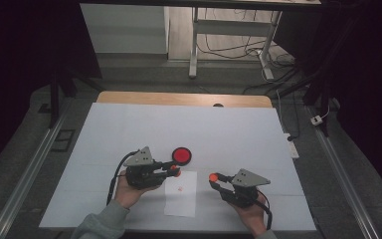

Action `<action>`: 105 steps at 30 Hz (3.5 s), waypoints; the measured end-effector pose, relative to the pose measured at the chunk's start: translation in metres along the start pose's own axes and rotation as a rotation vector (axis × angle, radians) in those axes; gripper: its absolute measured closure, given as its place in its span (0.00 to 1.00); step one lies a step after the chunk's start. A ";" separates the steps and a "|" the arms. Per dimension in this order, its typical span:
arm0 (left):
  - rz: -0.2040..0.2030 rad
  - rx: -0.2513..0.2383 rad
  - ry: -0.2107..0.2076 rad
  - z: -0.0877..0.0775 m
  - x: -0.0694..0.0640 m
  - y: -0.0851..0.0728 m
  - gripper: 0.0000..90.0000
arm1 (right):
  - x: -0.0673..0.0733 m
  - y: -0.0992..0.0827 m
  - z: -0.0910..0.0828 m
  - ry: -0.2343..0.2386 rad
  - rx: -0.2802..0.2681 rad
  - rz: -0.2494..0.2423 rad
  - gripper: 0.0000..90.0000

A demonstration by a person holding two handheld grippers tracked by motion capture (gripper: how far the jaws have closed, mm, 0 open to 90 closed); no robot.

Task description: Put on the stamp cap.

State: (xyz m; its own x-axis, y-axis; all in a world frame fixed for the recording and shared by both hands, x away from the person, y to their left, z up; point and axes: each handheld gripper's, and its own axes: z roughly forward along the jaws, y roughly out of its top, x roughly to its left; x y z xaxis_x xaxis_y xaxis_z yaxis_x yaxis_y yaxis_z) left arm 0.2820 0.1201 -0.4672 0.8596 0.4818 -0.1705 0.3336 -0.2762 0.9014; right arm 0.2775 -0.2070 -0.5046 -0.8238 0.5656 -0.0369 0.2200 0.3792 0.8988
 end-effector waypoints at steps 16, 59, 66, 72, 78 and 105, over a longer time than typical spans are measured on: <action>0.008 0.013 -0.008 0.005 -0.004 0.001 0.80 | 0.018 0.009 0.021 0.043 0.008 -0.019 0.72; 0.021 0.031 -0.042 0.020 -0.012 0.004 0.80 | 0.041 0.015 0.042 0.108 0.000 -0.031 0.72; 0.022 0.037 -0.048 0.022 -0.013 0.004 0.80 | 0.043 0.015 0.043 0.115 0.000 -0.033 0.72; 0.026 0.048 -0.055 0.026 -0.015 0.003 0.80 | 0.044 0.016 0.043 0.117 -0.005 -0.033 0.72; 0.031 0.060 -0.061 0.030 -0.017 0.001 0.80 | 0.044 0.016 0.043 0.115 -0.010 -0.034 0.72; 0.034 0.067 -0.064 0.033 -0.019 -0.001 0.80 | 0.044 0.016 0.041 0.110 -0.017 -0.032 0.72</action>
State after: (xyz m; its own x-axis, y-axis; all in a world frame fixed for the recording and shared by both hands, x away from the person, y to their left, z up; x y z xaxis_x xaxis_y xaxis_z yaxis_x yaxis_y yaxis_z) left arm 0.2780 0.0835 -0.4785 0.8930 0.4177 -0.1675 0.3272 -0.3471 0.8789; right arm 0.2663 -0.1458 -0.5095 -0.8830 0.4690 -0.0187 0.1842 0.3830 0.9052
